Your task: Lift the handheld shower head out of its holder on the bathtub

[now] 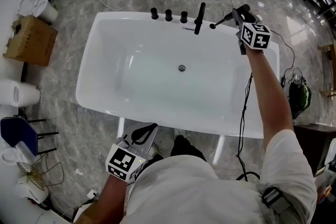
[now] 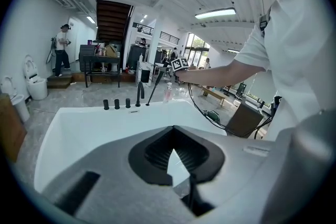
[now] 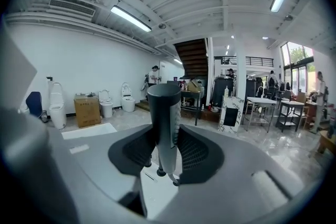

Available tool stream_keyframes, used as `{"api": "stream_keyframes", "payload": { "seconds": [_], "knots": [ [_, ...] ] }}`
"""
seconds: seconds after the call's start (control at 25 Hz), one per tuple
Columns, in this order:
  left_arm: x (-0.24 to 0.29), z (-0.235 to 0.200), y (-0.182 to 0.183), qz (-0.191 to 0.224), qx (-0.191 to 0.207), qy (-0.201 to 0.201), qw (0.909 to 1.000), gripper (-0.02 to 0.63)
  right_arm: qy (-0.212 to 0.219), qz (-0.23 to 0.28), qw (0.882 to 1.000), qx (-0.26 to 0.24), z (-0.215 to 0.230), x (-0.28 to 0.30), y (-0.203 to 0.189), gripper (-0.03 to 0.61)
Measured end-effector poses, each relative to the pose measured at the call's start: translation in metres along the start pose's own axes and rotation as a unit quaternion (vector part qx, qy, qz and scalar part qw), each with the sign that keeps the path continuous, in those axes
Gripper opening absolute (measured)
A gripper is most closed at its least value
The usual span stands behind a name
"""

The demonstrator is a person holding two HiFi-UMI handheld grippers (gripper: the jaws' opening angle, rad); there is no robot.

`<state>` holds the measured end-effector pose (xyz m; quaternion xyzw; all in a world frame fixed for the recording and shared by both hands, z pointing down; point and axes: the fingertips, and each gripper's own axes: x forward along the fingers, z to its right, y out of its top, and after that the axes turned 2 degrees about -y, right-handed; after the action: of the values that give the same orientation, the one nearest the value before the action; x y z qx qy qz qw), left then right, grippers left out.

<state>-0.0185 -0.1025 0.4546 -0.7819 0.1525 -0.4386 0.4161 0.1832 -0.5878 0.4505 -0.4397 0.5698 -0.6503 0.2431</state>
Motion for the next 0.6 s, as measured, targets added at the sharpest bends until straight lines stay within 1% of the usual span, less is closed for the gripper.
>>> {"api": "stream_keyframes", "payload": {
  "seconds": [0.24,0.6],
  "knots": [
    [-0.012,0.007,-0.009,-0.008,0.009,-0.001,0.9999,0.006,0.010,0.025,1.000,-0.013,-0.020,-0.039,0.029,0.144],
    [-0.035,0.016,-0.022,-0.004,0.014,-0.004,0.9999,0.006,0.015,0.057,0.998,-0.030,-0.053,-0.099,0.065,0.144]
  ]
}}
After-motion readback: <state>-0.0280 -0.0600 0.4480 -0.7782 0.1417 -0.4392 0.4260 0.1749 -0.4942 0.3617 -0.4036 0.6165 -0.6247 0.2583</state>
